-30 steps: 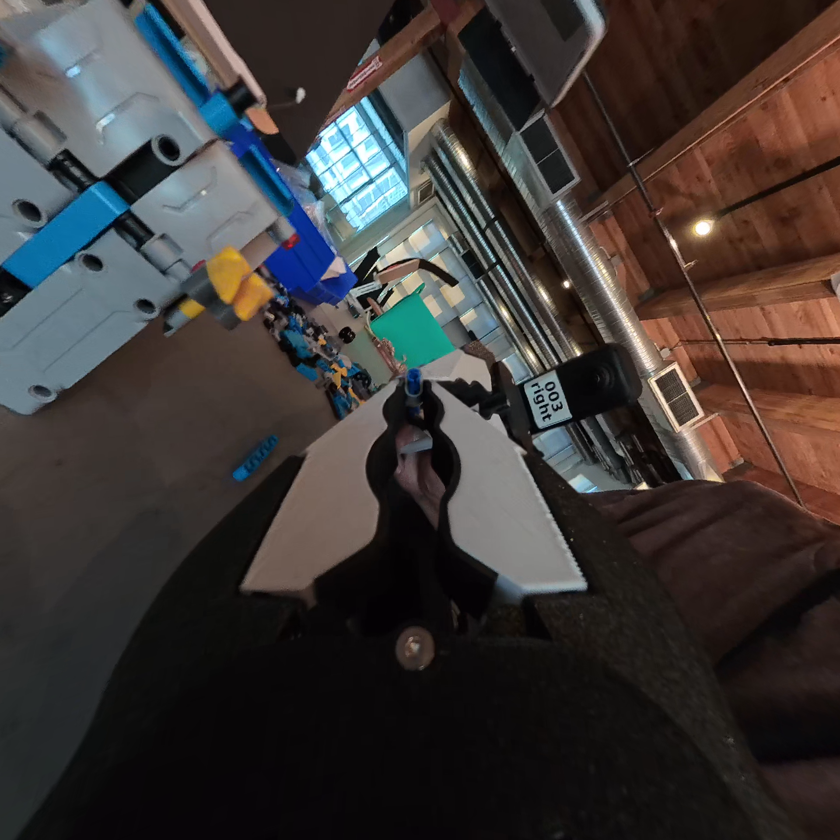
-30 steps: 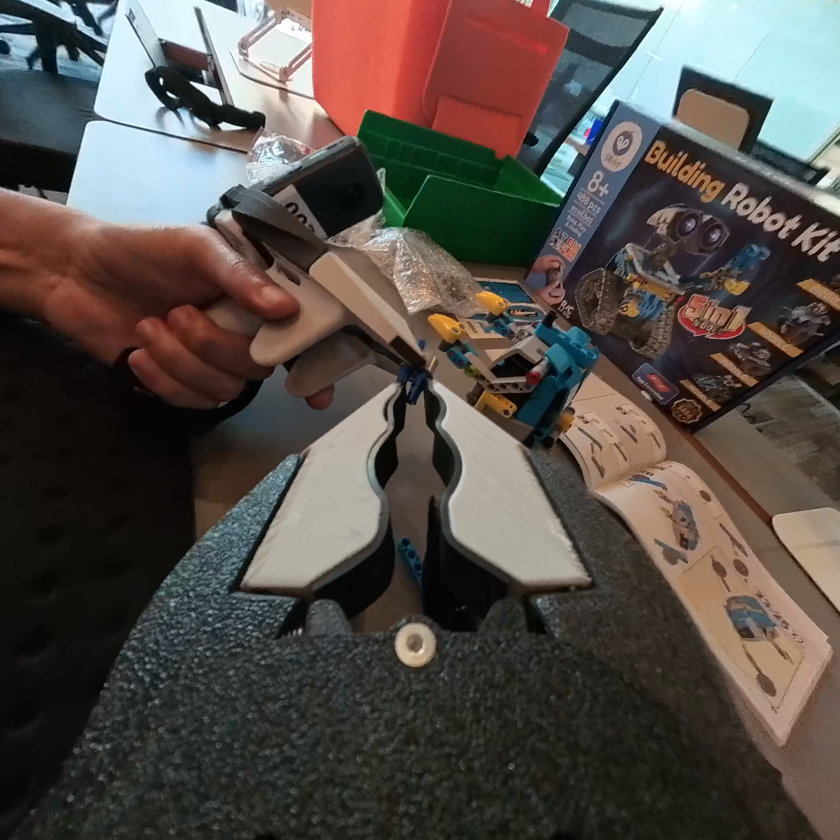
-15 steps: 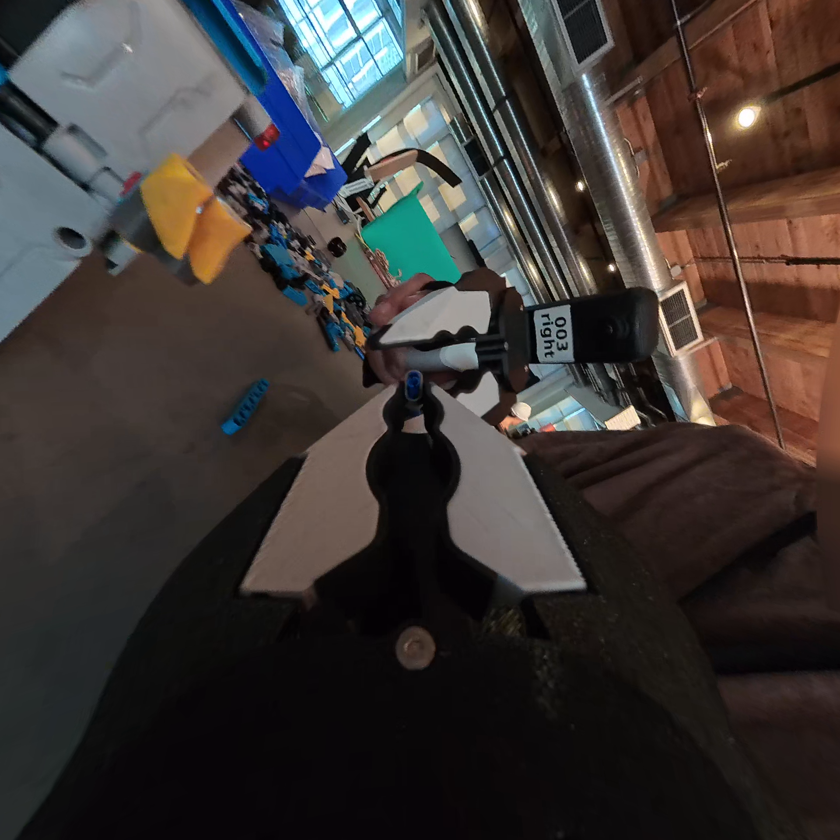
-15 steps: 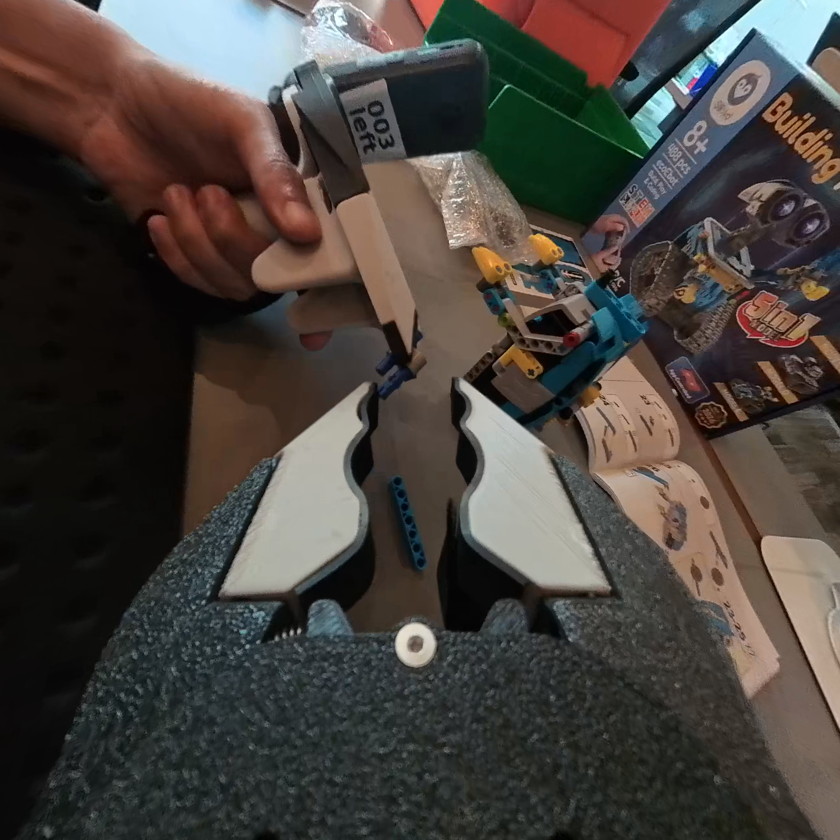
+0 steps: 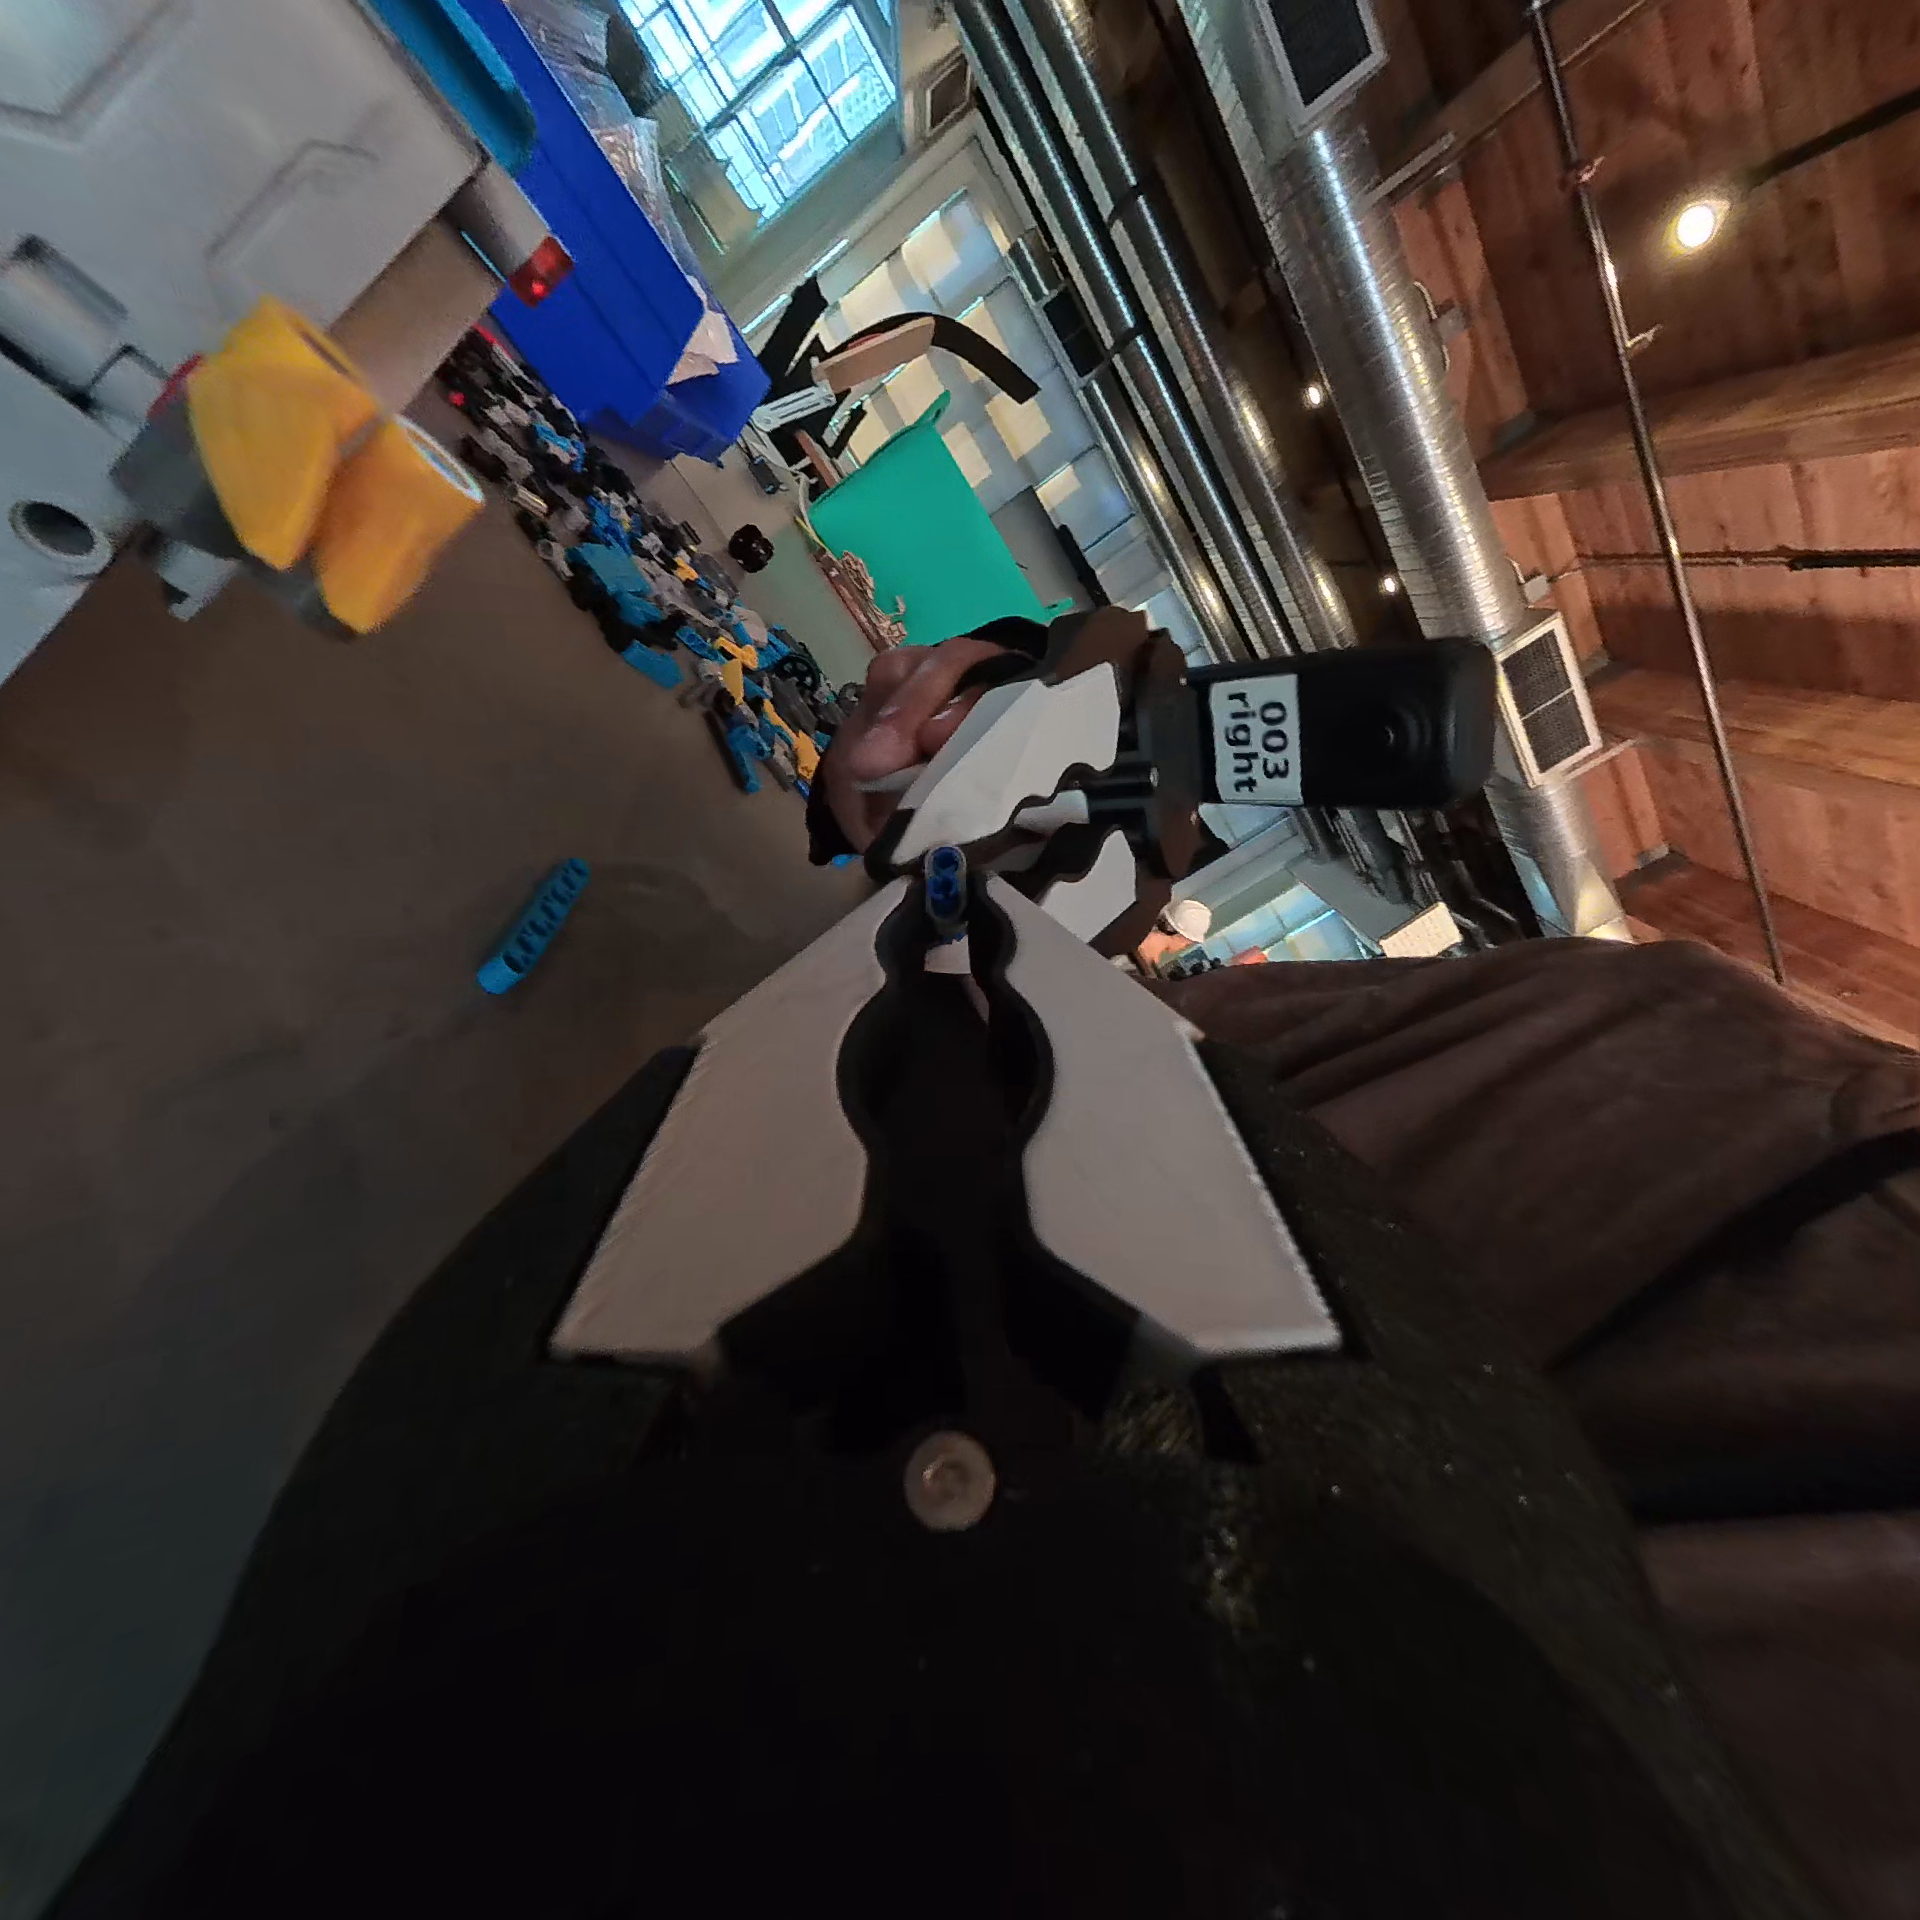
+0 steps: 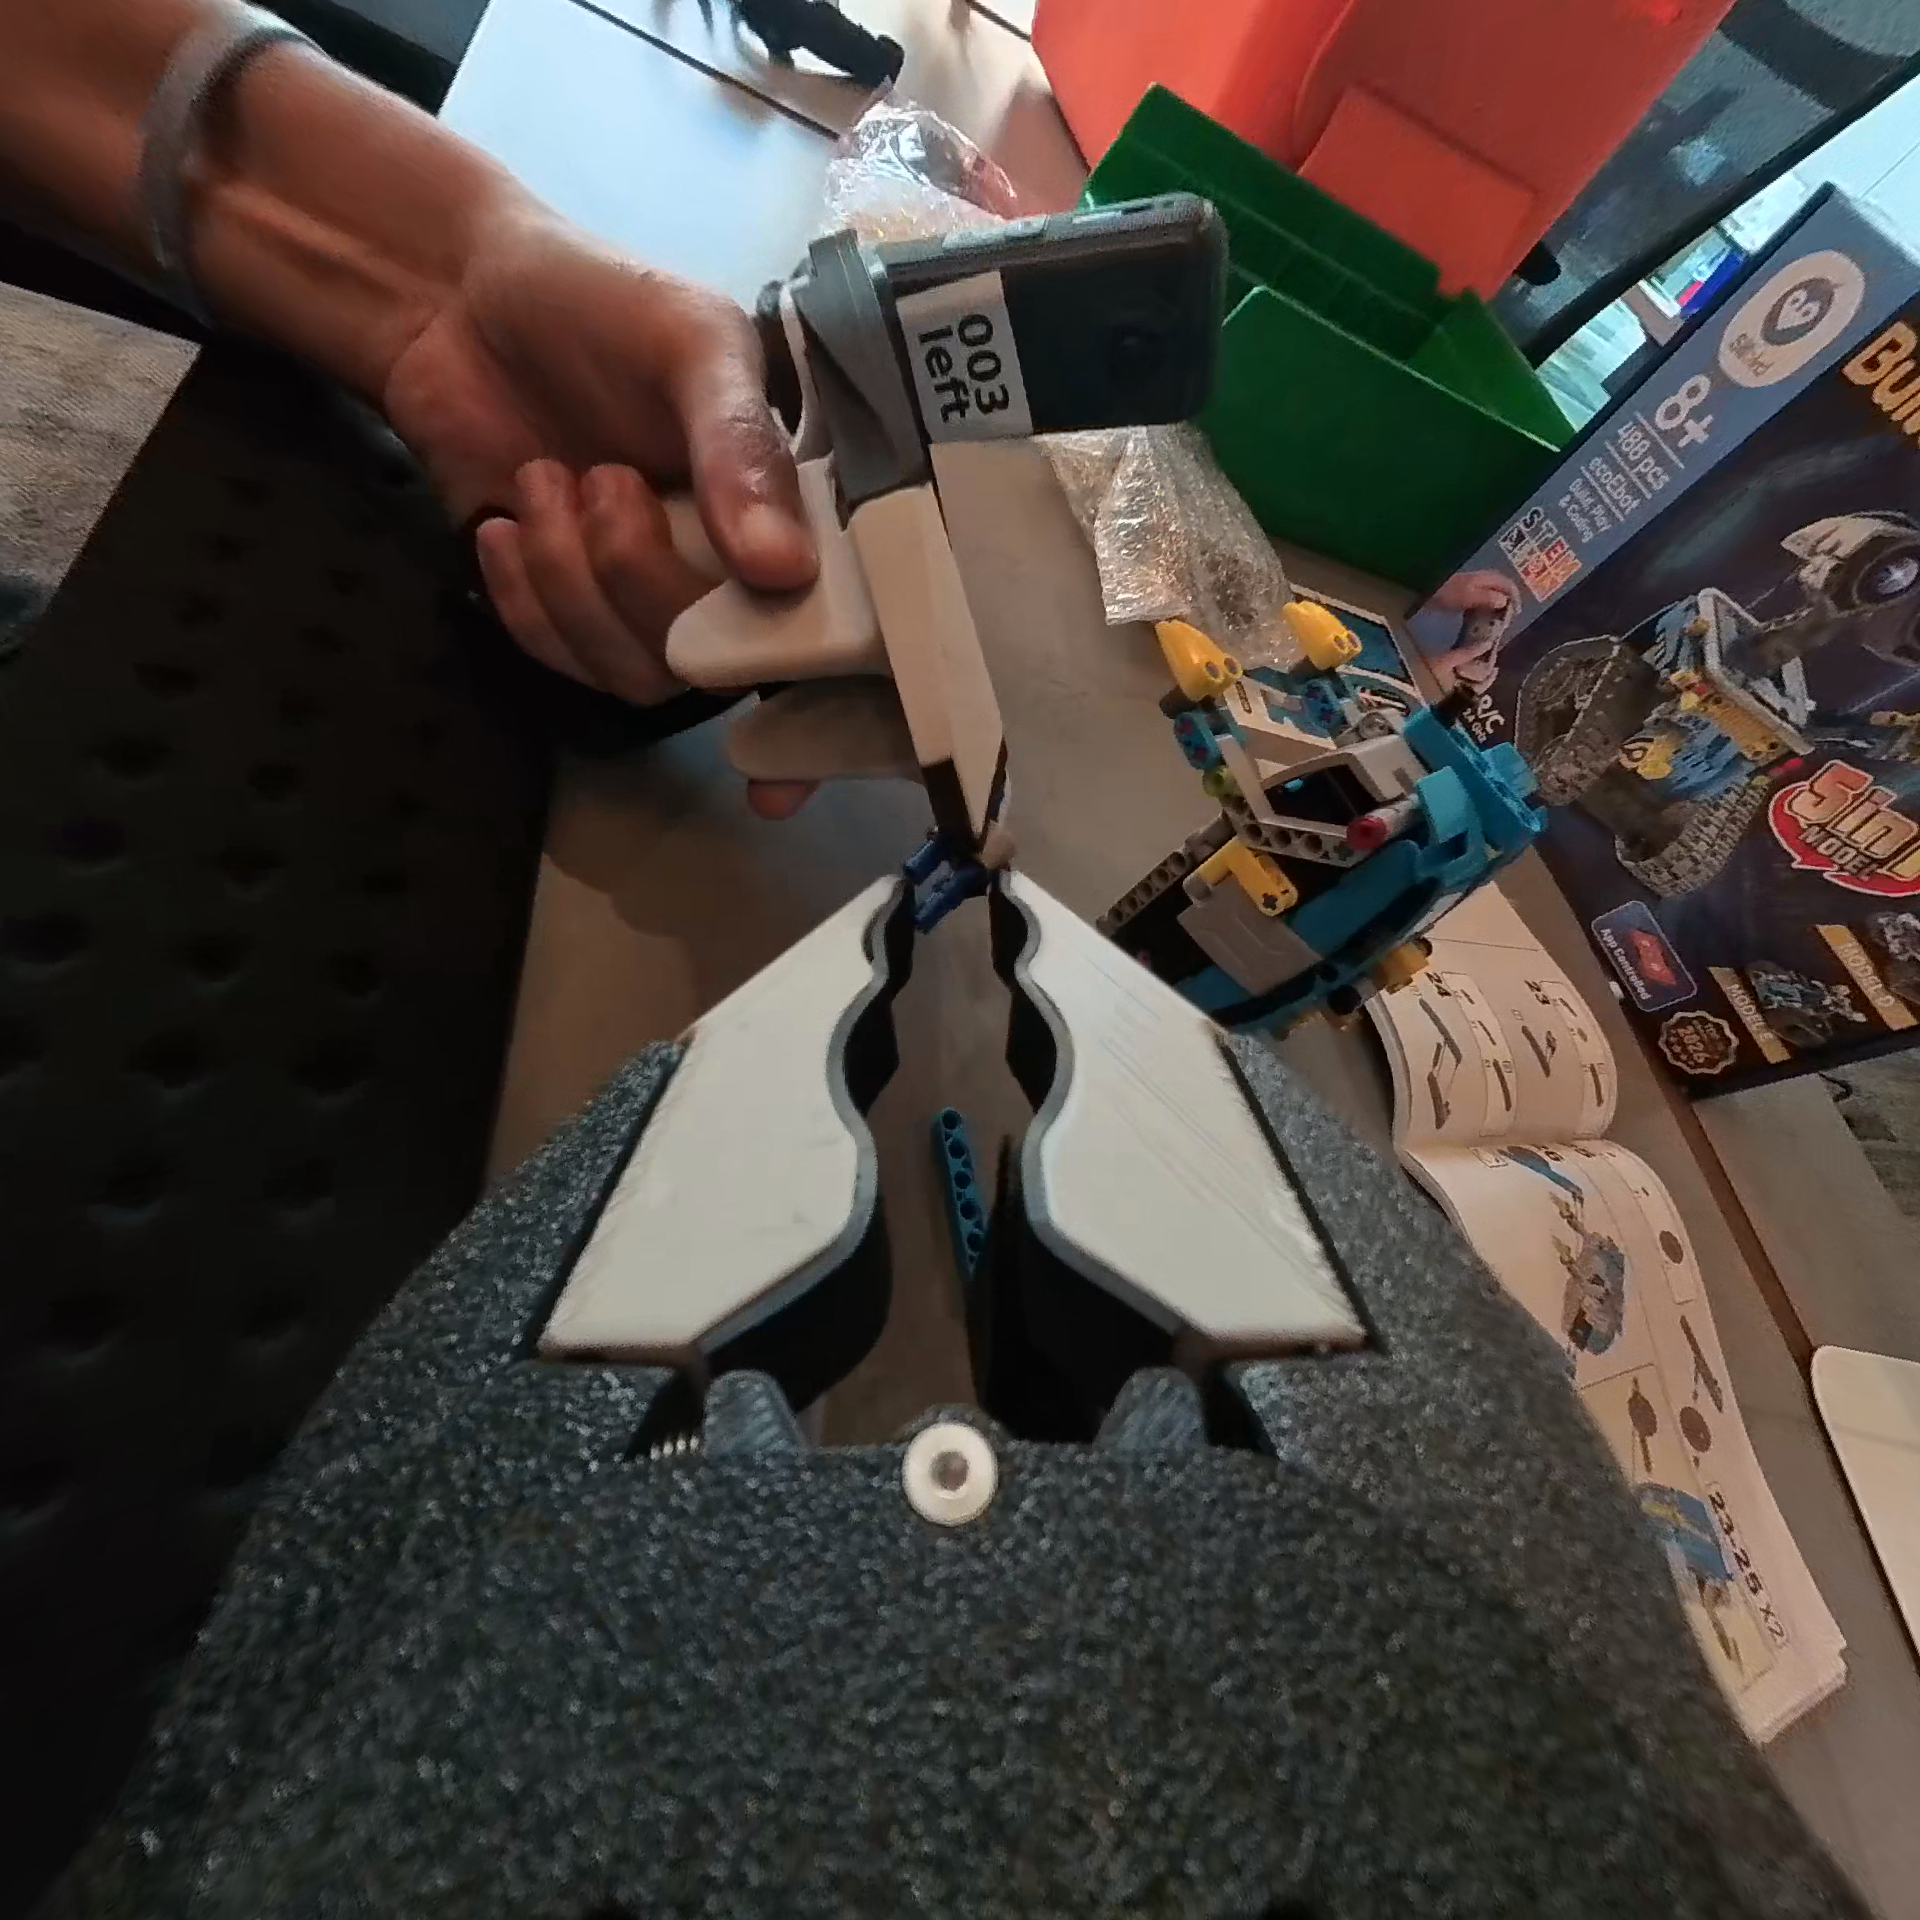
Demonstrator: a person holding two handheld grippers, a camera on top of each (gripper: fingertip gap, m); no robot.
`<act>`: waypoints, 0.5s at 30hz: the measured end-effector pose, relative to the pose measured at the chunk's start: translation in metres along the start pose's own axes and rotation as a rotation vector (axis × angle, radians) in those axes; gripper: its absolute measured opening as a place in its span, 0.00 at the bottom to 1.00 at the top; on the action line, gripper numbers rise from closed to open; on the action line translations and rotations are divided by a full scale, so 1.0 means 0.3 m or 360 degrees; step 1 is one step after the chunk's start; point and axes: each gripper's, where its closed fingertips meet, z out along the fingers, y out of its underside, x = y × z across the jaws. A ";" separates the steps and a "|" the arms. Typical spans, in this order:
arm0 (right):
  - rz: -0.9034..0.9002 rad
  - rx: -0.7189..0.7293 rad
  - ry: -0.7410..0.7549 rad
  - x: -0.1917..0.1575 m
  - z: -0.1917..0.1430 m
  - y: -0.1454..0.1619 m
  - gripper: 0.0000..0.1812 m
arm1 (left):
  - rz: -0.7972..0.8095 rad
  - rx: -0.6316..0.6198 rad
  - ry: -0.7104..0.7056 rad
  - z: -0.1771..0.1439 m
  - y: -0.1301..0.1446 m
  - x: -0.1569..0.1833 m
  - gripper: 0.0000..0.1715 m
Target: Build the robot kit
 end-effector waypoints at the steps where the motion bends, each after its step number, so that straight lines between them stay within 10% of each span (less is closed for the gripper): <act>1: -0.0024 -0.0020 0.0018 0.003 0.002 0.004 0.07 | 0.0012 0.0000 -0.0018 0.000 0.001 -0.003 0.03; 15: 0.0069 0.0051 0.0037 0.036 -0.018 -0.008 0.09 | -0.0027 0.0159 0.0036 -0.042 -0.056 -0.004 0.04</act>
